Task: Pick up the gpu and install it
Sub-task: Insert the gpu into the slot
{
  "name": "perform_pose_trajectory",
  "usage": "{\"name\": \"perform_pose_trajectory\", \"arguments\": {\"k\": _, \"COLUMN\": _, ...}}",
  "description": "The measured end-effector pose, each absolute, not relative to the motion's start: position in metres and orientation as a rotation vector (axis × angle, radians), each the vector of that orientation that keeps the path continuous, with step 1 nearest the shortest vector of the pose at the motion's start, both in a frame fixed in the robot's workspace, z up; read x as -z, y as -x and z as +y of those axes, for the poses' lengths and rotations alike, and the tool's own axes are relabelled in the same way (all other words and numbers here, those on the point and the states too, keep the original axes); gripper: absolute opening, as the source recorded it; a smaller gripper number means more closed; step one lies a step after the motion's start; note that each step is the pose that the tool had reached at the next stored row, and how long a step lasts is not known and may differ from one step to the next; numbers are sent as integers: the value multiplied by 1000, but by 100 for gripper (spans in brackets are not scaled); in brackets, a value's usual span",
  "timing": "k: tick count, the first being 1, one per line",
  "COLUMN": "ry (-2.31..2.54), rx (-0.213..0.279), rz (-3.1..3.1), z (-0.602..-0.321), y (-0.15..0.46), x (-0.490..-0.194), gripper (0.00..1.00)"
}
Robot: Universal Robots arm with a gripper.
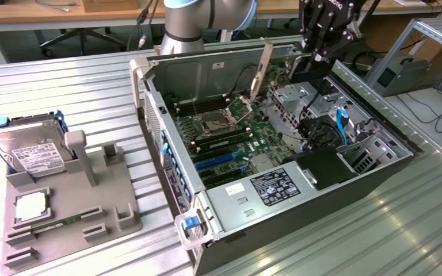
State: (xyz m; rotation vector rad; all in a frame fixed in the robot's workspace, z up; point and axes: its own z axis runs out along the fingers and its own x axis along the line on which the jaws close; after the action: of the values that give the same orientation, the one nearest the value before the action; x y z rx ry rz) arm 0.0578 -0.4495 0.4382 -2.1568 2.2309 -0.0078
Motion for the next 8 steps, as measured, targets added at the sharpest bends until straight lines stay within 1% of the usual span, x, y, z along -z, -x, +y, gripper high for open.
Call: {"name": "perform_pose_trajectory", "arguments": {"k": 8, "ry": 2152, "rx": 8, "rz": 2236, "z": -449, "y": -33, "x": -438, "gripper": 27}}
